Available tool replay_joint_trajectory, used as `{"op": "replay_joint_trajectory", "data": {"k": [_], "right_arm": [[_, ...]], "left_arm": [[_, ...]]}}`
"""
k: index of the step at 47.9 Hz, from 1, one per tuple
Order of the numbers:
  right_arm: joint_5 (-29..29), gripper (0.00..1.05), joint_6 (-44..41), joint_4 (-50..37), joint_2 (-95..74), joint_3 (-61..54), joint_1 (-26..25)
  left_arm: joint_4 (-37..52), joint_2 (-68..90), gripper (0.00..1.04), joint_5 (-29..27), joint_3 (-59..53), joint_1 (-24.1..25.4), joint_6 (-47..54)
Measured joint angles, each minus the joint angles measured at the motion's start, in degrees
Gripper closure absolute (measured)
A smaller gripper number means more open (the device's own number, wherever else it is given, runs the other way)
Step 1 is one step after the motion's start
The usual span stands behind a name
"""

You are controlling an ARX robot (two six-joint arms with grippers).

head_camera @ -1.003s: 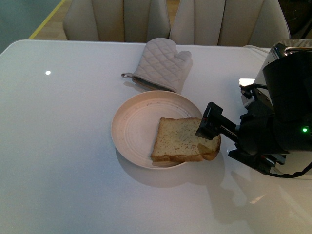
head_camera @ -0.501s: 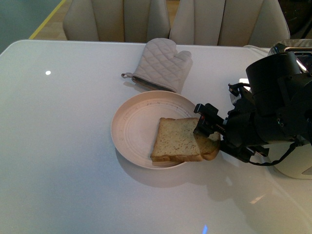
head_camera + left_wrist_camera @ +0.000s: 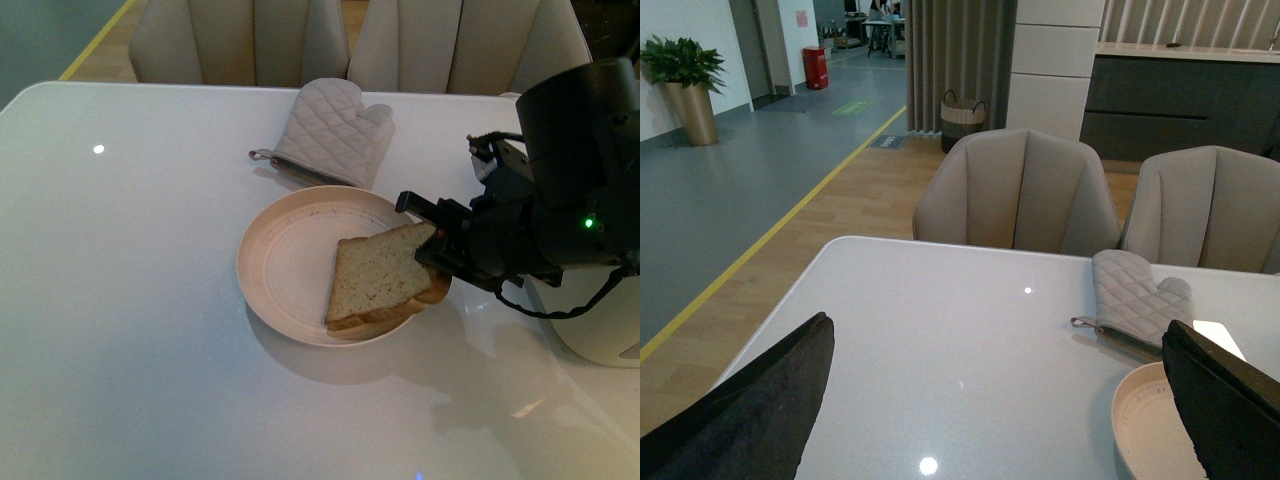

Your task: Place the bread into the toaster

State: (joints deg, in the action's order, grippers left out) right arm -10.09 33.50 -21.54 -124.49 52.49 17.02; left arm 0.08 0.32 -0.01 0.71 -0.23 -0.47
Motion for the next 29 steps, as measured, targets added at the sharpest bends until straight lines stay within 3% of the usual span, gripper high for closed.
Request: {"op": "replay_joint_trajectory", "data": {"k": [15,25,29], "right_arm": [[0.0,1.01,-4.3,3.4,15.7,-0.4,1.7],[6.0,1.01,-14.1,10.2,28.7,3.0,-2.5],[9.4,1.01,-22.0,14.0,34.4,5.9,-6.0]], "left_arm": [[0.0,0.0,0.07,0.0,0.0,0.0,0.0],[0.0,0.0,0.07,0.0,0.0,0.0,0.0],[0.0,0.0,0.07,0.0,0.0,0.0,0.0]]}}
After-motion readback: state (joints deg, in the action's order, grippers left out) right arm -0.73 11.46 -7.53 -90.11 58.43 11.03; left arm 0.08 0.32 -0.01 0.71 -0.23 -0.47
